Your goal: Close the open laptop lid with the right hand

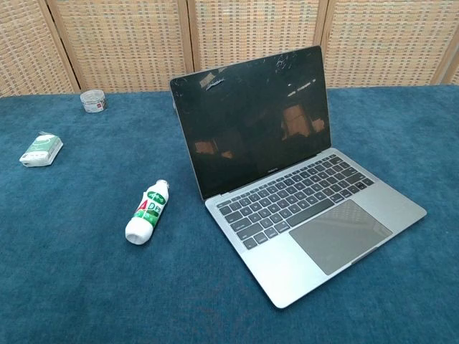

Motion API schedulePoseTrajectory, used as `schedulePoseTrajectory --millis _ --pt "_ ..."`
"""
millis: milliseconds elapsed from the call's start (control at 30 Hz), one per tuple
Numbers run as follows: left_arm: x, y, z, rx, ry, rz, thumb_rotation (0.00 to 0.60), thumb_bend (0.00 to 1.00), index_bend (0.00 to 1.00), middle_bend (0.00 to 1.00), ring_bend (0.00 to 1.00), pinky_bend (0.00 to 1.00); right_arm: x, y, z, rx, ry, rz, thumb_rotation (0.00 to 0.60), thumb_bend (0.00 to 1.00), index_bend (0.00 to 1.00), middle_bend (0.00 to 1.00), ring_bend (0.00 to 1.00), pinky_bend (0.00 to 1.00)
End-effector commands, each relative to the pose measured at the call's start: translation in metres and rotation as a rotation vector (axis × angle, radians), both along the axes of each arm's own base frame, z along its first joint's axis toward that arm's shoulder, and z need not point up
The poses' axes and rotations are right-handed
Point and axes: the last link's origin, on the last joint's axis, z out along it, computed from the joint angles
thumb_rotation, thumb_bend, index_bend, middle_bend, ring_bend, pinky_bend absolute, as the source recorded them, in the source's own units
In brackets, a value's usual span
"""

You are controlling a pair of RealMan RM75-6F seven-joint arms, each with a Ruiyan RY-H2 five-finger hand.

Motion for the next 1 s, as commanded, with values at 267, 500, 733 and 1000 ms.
schedulePoseTrajectory --millis 267,500,733,1000 --pt "-0.0004 -0.0007 0.0019 0.008 -0.003 0.002 0.6 0.0 0.0 0.0 0.0 0.0 0.0008 0.0001 -0.0014 0.007 0.001 0.004 0.6 0.0 0.01 0.0 0.0 0.0" --pt "0.0004 -0.0018 0.0042 0.015 -0.008 -0.003 0.6 0.0 0.0 0.0 0.0 0.0 0.0043 0.0009 -0.002 0.006 -0.01 0.025 0.6 0.0 0.01 0.0 0.0 0.0" --pt "0.0005 -0.0013 0.0029 0.007 -0.002 -0.002 0.6 0.0 0.0 0.0 0.0 0.0 0.0049 -0.0002 -0.0024 0.001 -0.013 0.035 0.6 0.0 0.01 0.0 0.0 0.0" --pt "0.0013 -0.0025 0.0036 0.013 -0.004 0.0 0.6 0.0 0.0 0.0 0.0 0.0 0.0061 -0.0001 -0.0034 0.003 -0.017 0.048 0.6 0.0 0.01 0.0 0.0 0.0"
